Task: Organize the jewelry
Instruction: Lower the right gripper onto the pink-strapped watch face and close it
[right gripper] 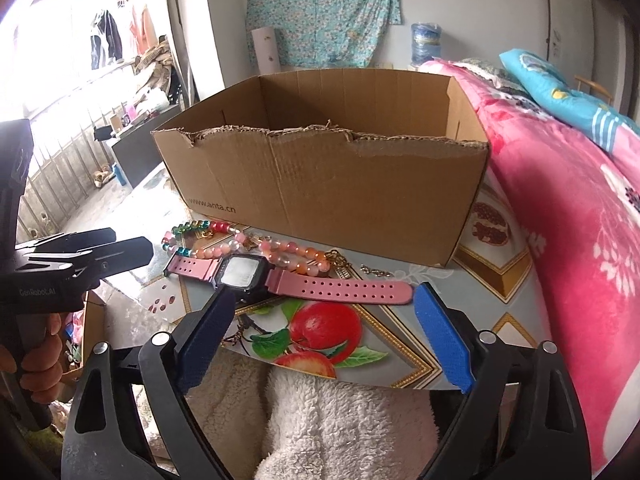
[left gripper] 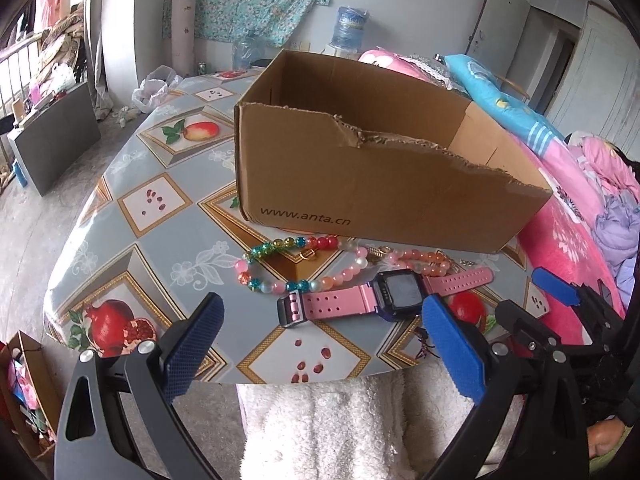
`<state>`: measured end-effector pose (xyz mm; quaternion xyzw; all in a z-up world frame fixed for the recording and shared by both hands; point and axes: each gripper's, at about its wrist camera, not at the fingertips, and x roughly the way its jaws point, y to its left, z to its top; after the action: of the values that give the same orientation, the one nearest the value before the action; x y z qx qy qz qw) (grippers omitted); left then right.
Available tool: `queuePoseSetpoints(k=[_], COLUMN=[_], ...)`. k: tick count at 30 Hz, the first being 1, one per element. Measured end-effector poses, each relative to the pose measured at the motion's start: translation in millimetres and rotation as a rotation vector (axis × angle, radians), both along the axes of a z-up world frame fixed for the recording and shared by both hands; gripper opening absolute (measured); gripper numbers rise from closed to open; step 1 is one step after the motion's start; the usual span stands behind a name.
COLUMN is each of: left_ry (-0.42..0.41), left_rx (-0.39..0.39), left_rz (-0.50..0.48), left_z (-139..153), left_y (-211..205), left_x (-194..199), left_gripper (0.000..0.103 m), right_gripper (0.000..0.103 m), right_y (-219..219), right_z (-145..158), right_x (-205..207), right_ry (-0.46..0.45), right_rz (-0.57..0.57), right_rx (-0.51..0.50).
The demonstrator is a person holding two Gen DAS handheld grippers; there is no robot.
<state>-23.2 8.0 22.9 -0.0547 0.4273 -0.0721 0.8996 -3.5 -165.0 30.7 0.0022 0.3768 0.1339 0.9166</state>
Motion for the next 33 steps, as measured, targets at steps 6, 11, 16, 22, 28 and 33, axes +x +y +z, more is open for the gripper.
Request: queuePoseSetpoints(k=[6, 11, 16, 22, 28, 33], left_ry=[-0.018, -0.047, -0.07, -0.081, -0.081, -0.074], left_rx=[0.07, 0.098, 0.12, 0.14, 0.137, 0.154], left_rz=[-0.044, -0.058, -0.093, -0.174, -0.234, -0.283], left_z=[-4, -6, -8, -13, -15, -18], left_y=[0, 3, 4, -3, -4, -8], left_x=[2, -1, -8, -10, -8, -10], left_gripper=[0.097, 0.092, 0.082, 0.066, 0.061, 0.061], right_gripper=[0.066, 0.066, 0.062, 0.056, 0.052, 0.051], right_y=[9, 26, 50, 73, 78, 75], right_z=[-2, 3, -1, -17, -33, -34], right_x=[13, 14, 24, 42, 48, 36], right_ry=[0.048, 0.008, 0.006, 0.044, 0.108, 0.126], right_rz=[0.091, 0.251, 0.388, 0.497, 0.54, 0.578], right_rx=[0.017, -0.041, -0.099, -0.17, -0.224, -0.256])
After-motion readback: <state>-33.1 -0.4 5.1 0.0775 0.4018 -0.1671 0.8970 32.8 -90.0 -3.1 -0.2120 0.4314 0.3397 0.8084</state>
